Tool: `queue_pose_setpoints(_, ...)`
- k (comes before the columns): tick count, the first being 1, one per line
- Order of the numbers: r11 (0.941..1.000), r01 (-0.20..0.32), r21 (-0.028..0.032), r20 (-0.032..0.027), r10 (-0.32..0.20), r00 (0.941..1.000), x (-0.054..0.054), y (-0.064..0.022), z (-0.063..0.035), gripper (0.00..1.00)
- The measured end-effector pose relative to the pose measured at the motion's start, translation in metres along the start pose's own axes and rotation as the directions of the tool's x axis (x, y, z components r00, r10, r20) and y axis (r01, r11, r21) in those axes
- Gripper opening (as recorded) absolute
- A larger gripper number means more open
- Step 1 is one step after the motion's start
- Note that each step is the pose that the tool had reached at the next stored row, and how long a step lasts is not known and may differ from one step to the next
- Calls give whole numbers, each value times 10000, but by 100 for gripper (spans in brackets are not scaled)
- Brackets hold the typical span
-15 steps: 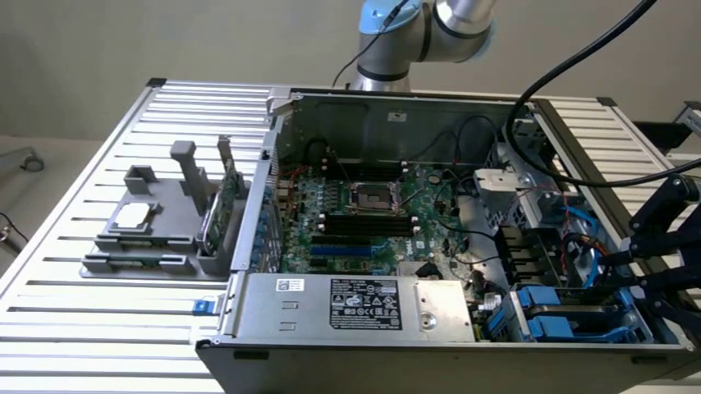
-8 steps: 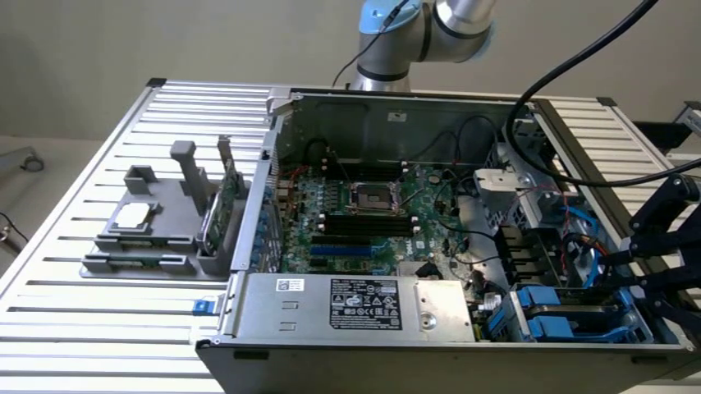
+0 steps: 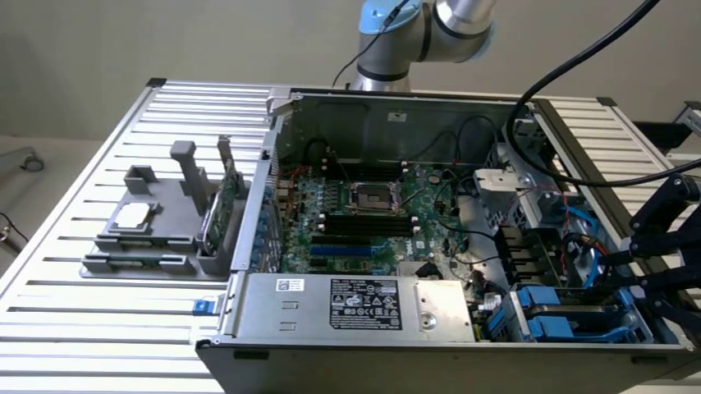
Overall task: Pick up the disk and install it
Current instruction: 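Insert the second disk wire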
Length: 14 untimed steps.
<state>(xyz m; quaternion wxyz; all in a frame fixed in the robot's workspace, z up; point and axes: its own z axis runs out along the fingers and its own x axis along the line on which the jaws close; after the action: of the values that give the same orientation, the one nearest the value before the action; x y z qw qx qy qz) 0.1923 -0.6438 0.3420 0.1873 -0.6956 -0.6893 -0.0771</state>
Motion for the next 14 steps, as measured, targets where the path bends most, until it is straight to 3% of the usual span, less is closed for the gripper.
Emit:
queue_pose_setpoints(5, 10000, 6, -7, -19, -7, 10000, -2, 0, 0, 17)
queue_pose_setpoints(14, 10000, 10, -11, -34, -10, 10000, -2, 0, -3, 16)
